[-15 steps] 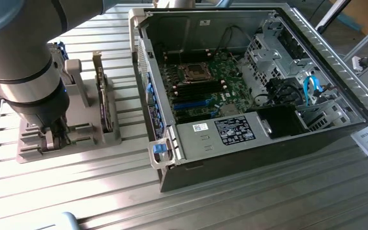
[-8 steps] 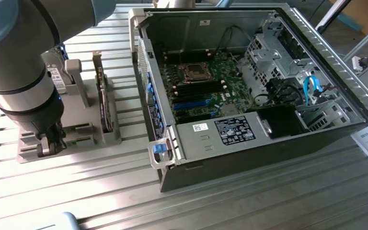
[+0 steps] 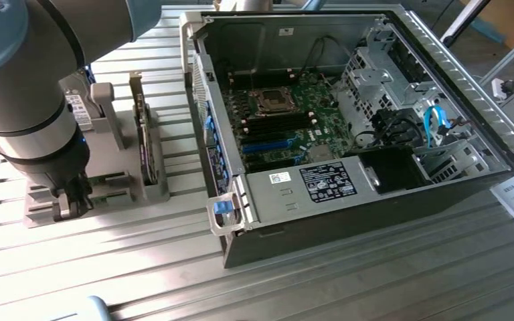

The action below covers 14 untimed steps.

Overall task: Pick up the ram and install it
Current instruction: 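Pick up the ram and move it above insertion slot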

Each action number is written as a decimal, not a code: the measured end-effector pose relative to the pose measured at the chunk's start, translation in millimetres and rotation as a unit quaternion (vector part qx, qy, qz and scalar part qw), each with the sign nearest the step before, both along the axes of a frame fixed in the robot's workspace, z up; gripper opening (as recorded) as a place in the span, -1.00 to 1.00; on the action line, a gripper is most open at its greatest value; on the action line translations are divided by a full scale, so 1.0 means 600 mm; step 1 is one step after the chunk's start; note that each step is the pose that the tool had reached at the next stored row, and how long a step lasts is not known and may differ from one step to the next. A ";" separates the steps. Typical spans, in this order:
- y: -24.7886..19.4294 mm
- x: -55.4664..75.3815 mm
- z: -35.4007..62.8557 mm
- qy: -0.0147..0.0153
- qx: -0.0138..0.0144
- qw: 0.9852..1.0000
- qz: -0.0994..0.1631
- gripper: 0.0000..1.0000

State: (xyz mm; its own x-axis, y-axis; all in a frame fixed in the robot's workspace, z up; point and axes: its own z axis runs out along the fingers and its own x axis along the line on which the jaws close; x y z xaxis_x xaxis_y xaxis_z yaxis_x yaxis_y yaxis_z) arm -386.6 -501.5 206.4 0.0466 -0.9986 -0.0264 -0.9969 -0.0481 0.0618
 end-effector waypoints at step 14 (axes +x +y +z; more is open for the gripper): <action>0.0000 0.000 0.000 0.000 0.000 1.000 0.000 -0.73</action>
